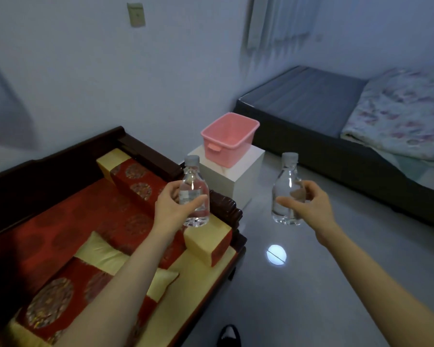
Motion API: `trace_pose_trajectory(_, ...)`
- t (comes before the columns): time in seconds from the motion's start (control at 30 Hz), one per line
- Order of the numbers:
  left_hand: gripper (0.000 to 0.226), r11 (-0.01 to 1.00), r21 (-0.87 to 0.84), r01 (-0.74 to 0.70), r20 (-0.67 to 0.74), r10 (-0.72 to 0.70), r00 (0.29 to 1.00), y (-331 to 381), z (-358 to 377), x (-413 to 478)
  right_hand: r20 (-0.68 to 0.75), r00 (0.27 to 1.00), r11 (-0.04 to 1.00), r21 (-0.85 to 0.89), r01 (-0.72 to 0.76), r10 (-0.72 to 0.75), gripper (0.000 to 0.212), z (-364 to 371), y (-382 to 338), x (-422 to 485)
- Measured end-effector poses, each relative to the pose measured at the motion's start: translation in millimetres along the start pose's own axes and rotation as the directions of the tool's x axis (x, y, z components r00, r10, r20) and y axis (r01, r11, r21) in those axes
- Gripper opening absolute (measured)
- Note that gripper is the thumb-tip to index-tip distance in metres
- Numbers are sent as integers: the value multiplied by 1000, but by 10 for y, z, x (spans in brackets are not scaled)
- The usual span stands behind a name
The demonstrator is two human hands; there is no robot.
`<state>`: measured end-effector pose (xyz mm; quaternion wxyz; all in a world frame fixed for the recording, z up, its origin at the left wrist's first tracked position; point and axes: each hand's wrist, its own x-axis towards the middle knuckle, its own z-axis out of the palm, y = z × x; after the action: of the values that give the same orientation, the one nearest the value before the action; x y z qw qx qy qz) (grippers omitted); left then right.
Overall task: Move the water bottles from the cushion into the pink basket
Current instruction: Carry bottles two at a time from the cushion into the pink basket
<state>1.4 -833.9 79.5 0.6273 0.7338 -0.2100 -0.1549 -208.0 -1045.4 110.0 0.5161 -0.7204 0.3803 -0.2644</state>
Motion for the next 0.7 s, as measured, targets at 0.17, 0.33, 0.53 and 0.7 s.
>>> trace_pose_trajectory(0.17, 57, 999, -30, 20, 8, -19, 1000, -46, 675, 800, 8, 1000, 1000, -26, 0, 0, 47, -182, 106, 885)
trace_pose_trajectory(0.33, 61, 998, -49, 46, -22, -47, 999, 26, 1242, 1412, 44, 999, 998, -67, -7, 10, 45, -413, 57, 1688)
trace_pose_trajectory(0.53, 53, 999, -18, 35, -33, -35, 999, 266, 1870, 2085, 65, 997, 998, -53, -26, 29, 50, -722, 137, 2711)
trace_pose_trajectory(0.7, 60, 999, 47, 18, -136, -12, 991, 264, 2430, 2679, 155, 988, 997, -76, 15, -3, 56, -920, 236, 3759)
